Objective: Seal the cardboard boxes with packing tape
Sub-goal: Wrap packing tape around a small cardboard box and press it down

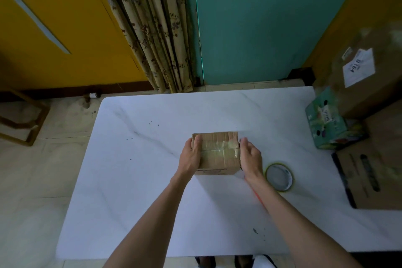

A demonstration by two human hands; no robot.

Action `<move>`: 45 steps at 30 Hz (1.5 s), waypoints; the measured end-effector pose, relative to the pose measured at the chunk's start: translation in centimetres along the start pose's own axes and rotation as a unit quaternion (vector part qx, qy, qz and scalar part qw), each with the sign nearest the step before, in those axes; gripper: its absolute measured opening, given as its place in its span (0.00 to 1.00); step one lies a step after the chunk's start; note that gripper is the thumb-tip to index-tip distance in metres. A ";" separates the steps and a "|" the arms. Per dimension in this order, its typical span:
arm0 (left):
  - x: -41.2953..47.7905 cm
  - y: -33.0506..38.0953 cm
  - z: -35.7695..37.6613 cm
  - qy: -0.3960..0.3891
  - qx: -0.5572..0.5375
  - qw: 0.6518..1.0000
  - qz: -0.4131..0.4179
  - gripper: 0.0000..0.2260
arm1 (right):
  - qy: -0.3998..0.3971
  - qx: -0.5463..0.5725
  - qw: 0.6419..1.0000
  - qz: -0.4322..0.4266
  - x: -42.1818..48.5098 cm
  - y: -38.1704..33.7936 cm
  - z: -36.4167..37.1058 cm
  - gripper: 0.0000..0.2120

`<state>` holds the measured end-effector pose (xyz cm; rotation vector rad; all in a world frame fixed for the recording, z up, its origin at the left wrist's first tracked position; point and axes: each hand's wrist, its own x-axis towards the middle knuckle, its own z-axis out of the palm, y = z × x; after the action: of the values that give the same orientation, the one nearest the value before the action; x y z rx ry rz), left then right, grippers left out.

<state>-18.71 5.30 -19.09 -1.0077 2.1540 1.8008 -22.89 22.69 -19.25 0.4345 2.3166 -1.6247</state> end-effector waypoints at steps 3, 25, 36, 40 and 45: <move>-0.9 -0.2 -0.3 -0.009 -0.035 0.999 0.000 0.25 | 0.074 -0.084 0.992 -0.059 -1.1 2.3 -3.9 0.11; -4.2 1.8 0.3 0.115 0.123 0.968 0.186 0.24 | 0.017 0.007 0.986 -0.165 -4.3 -0.1 -10.1 0.09; -7.9 11.9 1.6 -0.087 -0.028 0.975 0.203 0.20 | -0.031 0.001 0.938 -0.346 -5.5 -5.3 -8.5 0.06; -7.8 11.8 1.0 -0.045 -0.021 0.974 0.221 0.12 | -0.028 -0.024 0.926 -0.377 -5.7 -5.8 -7.9 0.10; -7.6 11.3 -0.3 -0.033 -0.033 0.978 0.206 0.09 | -0.026 -0.041 0.919 -0.392 -5.5 -5.7 -7.6 0.15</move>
<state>-19.39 8.55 -5.83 -0.5261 2.4091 2.0530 -20.47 27.56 -9.69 -0.6448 2.6733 -1.7764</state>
